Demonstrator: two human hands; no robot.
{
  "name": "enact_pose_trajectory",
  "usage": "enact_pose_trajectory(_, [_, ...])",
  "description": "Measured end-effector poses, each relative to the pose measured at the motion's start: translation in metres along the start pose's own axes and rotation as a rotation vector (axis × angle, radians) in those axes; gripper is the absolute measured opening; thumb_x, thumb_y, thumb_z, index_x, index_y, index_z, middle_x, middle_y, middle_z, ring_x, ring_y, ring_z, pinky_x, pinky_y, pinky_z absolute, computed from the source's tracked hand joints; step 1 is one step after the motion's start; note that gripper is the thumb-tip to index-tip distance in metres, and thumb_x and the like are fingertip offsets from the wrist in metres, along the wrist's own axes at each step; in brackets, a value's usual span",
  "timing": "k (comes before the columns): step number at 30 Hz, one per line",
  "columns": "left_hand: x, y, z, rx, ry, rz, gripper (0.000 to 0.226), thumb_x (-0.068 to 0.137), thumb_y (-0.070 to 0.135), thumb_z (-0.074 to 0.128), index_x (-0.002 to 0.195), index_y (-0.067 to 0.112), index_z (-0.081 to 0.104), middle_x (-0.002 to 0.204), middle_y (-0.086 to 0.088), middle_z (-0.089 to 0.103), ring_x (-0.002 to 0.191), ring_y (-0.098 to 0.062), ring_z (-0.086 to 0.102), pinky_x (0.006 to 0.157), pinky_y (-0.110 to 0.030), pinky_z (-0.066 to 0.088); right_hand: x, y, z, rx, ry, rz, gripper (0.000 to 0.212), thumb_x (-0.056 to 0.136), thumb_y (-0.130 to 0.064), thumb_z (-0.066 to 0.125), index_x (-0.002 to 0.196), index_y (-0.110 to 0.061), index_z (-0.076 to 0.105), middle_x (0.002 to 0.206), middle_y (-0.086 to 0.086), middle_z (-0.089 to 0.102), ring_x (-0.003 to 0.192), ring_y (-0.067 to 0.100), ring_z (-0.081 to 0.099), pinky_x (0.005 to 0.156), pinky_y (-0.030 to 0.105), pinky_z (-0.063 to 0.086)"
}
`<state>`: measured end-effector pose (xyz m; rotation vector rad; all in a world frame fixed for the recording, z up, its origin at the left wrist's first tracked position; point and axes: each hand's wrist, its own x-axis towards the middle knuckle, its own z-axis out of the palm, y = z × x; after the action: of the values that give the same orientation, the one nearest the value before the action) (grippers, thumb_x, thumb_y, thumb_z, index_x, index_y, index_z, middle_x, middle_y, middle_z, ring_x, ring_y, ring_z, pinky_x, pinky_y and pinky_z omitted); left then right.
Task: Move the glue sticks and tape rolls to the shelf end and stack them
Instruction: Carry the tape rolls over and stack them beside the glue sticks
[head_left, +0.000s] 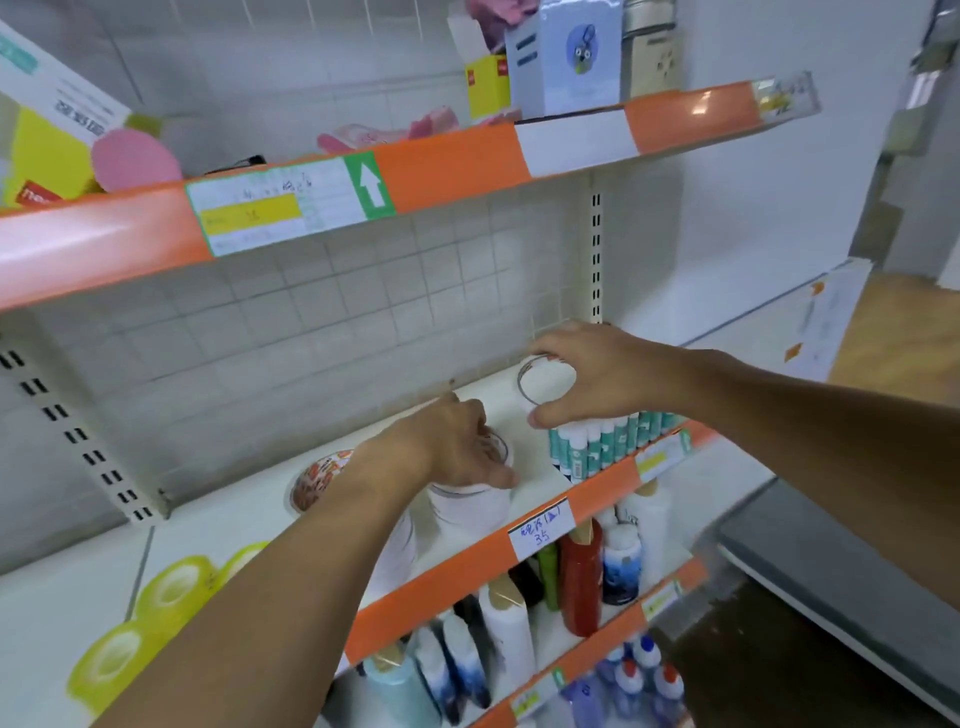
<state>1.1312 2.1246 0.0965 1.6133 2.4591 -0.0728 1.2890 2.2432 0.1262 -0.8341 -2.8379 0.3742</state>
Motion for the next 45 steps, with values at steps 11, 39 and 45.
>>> enact_pose_trajectory(11, [0.007, 0.004, 0.012, -0.097, -0.015, -0.106, 0.085, 0.077, 0.063, 0.067, 0.145, 0.022, 0.037, 0.139, -0.002, 0.041, 0.125, -0.022, 0.046, 0.099, -0.035, 0.043, -0.005, 0.016, 0.002, 0.057, -0.048, -0.057, 0.079, 0.071, -0.059, 0.076, 0.138, -0.027, 0.047, 0.13, -0.005, 0.047, 0.119, 0.017, 0.049, 0.101, 0.04, 0.045])
enact_pose_trajectory(39, [0.006, 0.006, 0.033, -0.235, 0.012, -0.238, 0.129, 0.06, 0.067, 0.08, 0.156, 0.023, 0.006, 0.156, -0.005, 0.021, 0.143, -0.026, 0.022, 0.113, -0.045, 0.033, 0.024, 0.007, 0.021, 0.012, -0.145, -0.243, 0.088, 0.073, -0.054, 0.076, 0.147, -0.025, 0.038, 0.13, -0.005, 0.042, 0.122, 0.016, 0.044, 0.099, 0.038, 0.045])
enact_pose_trajectory(45, [-0.016, 0.002, 0.041, -0.345, 0.123, -0.277, 0.138, 0.06, 0.057, 0.086, 0.156, 0.018, -0.005, 0.158, -0.007, 0.015, 0.146, -0.029, 0.016, 0.114, -0.043, 0.027, 0.042, -0.016, 0.035, -0.015, -0.226, -0.307, 0.082, 0.069, -0.054, 0.079, 0.137, -0.021, 0.048, 0.128, -0.002, 0.046, 0.116, 0.02, 0.048, 0.096, 0.042, 0.047])
